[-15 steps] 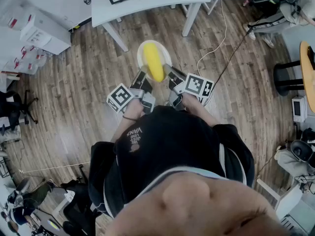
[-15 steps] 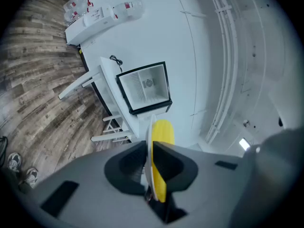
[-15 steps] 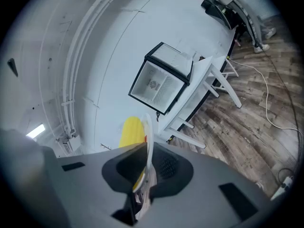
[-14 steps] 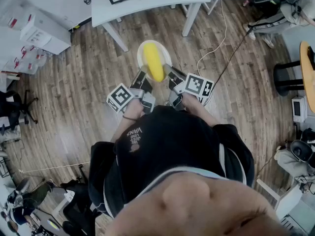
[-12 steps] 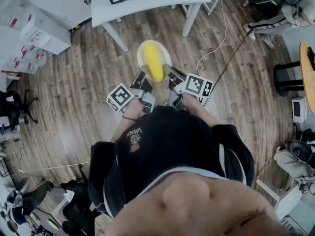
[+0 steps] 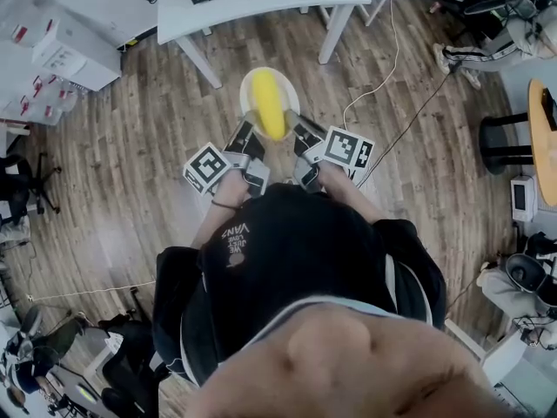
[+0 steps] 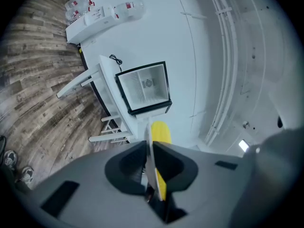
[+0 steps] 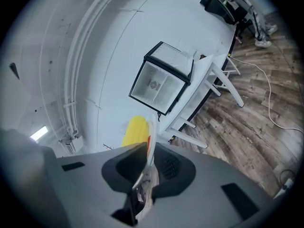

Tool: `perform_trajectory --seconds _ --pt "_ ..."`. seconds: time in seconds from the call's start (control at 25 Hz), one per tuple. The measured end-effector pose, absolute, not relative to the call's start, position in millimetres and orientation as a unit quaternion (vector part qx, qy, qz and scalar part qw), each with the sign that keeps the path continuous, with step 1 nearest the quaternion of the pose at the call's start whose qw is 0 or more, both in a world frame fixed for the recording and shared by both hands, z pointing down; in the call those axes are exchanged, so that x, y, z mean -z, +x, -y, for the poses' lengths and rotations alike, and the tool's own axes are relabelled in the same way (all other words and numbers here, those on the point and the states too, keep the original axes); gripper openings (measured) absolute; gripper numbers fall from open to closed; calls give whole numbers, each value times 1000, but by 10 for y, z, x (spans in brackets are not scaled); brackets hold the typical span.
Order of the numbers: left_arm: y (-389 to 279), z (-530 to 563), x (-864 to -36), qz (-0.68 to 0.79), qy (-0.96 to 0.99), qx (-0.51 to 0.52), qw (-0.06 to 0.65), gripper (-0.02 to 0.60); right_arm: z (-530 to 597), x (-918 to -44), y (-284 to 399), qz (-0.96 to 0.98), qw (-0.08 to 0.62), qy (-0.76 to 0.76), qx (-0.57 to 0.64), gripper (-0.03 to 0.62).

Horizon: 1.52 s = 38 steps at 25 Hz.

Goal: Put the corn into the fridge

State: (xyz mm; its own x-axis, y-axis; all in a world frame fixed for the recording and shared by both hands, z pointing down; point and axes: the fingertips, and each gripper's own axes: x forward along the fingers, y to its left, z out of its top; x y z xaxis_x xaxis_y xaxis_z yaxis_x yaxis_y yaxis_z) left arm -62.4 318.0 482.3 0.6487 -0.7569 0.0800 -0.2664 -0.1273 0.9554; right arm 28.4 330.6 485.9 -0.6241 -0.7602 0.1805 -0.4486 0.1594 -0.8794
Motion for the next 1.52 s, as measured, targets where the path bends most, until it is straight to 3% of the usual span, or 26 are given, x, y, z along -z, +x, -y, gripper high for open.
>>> perform_trajectory --seconds 0.84,1.52 --pt "-438 -3005 -4953 375 705 240 552 34 -3068 -4971 476 -761 132 -383 507 37" --pt "-640 -2118 -4935 359 709 224 565 34 -2227 -4935 271 -750 138 -404 505 37"
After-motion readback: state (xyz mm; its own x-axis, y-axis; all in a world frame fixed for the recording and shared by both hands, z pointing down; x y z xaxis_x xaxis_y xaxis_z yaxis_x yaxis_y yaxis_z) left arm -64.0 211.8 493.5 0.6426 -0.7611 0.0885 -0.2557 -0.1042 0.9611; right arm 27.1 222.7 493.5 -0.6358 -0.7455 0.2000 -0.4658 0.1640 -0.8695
